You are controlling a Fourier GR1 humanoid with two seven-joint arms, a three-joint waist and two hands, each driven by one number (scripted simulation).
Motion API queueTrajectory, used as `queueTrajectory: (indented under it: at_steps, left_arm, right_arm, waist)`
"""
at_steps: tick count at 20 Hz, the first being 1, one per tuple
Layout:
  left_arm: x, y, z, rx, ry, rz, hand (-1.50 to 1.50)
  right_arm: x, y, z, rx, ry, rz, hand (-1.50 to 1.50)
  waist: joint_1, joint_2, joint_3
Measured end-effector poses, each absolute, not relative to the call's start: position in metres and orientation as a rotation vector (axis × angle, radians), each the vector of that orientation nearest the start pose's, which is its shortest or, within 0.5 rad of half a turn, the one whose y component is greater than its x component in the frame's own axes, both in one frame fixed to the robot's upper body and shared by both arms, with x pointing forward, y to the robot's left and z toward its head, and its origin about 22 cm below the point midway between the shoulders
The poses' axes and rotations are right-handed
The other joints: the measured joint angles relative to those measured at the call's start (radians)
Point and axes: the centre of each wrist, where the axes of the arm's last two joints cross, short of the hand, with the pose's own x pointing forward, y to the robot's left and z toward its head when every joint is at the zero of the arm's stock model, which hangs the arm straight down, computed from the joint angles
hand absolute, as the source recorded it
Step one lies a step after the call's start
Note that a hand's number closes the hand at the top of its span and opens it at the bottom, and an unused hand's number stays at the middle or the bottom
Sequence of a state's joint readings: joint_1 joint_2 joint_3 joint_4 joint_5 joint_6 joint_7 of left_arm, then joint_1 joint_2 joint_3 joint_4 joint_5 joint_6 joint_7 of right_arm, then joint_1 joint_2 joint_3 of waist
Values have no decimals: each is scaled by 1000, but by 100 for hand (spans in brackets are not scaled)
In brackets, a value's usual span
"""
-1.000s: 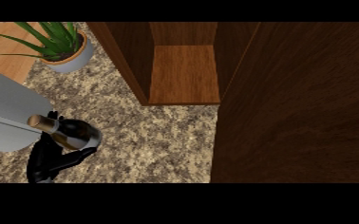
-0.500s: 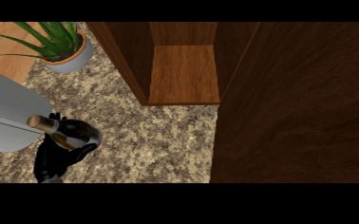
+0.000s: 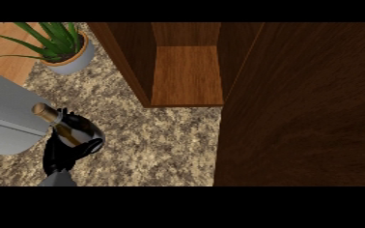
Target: Pick up the wine, place it into the cabinet and close the cabinet
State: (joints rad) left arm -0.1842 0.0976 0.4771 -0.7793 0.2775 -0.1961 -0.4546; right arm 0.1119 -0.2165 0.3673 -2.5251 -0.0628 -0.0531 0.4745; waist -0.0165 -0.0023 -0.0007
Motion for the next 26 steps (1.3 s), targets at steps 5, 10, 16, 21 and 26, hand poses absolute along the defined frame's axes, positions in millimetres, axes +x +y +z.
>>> queueTrajectory:
  at_steps: [5, 10, 16, 21, 26]
  left_arm:
    - [234, 327, -127, 4, -1508, 549, 150]
    - [241, 319, -125, 45, -1536, 504, 150]
    - [242, 309, -125, 62, -1606, 455, 150]
    - [223, 292, -132, -58, -1681, 395, 150]
    - [217, 279, -118, -172, -1757, 361, 150]
  right_arm:
    - [125, -191, 184, 288, -1864, 308, -150]
    - [127, -194, 184, 270, -1870, 315, -150]
    - [125, -193, 183, 278, -1862, 322, -150]
    - [126, -197, 181, 259, -1869, 316, -150]
    - [124, -198, 178, 263, -1868, 310, -150]
  waist:
    - [2, 0, 0]
    - [3, -1, 0]
    - [2, -1, 0]
    - [8, -4, 1]
    - [12, -6, 2]
